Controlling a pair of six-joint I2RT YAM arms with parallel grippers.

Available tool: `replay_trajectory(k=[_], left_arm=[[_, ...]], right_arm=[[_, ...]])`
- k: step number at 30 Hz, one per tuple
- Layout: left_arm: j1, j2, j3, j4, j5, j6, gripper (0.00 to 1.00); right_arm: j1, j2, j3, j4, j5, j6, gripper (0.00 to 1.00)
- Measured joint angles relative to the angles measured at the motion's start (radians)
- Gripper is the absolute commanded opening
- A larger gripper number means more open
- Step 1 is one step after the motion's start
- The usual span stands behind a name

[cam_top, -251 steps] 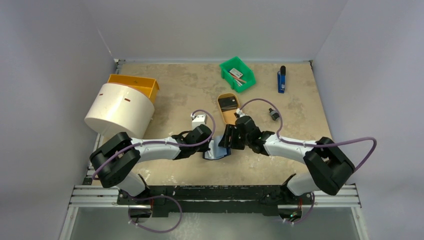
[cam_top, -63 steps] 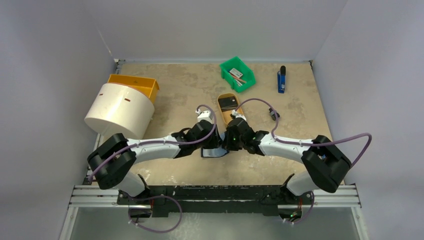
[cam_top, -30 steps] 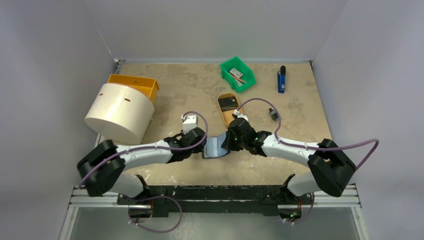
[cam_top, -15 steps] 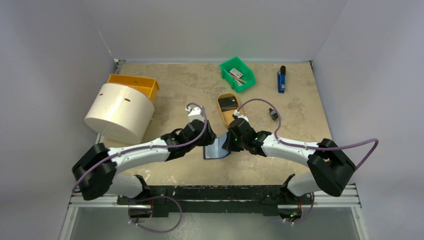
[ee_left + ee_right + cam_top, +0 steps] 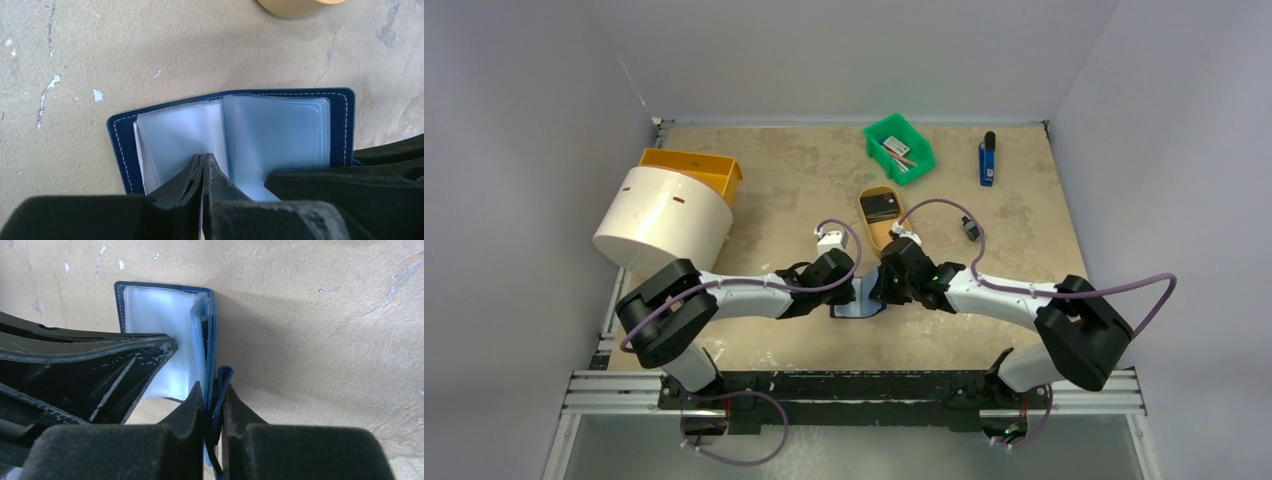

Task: Put the credit cards into the card holder
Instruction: Open the card holder at the center of the board.

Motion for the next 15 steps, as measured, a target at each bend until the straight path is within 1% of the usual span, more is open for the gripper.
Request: replay_trajectory(k=[3,4,6,9,12,15], left_arm=[[-0.002,-0.001,-0.014,0.022,-0.019,-0.002,0.0],[-0.002,-0.002,-0.019,0.03,-0.023,-0.003,0.0],[-0.002,-0.005,-0.03,0.045,-0.029,-0.003,0.0],[-0.003,-0.01,-0.041,0.06,-0.036,-0.003,0.0],[-0.003,-0.014,-0.048,0.065,-0.047,-0.004,0.0],[-0.003,-0.017,-0.051,0.065,-0.055,-0.003,0.0]], right_arm=[[0.0,-0.005,-0.014,0.005,0.007,0.001,0.16],[0.0,-0.01,-0.024,0.01,0.01,0.004,0.22],[0.0,-0.026,-0.045,0.023,0.011,0.012,0.37],[-0.001,-0.074,-0.086,0.016,0.011,0.016,0.53],[-0.001,-0.144,-0.122,-0.027,0.01,0.013,0.63],[-0.001,-0.232,-0.129,-0.093,0.01,0.002,0.66]])
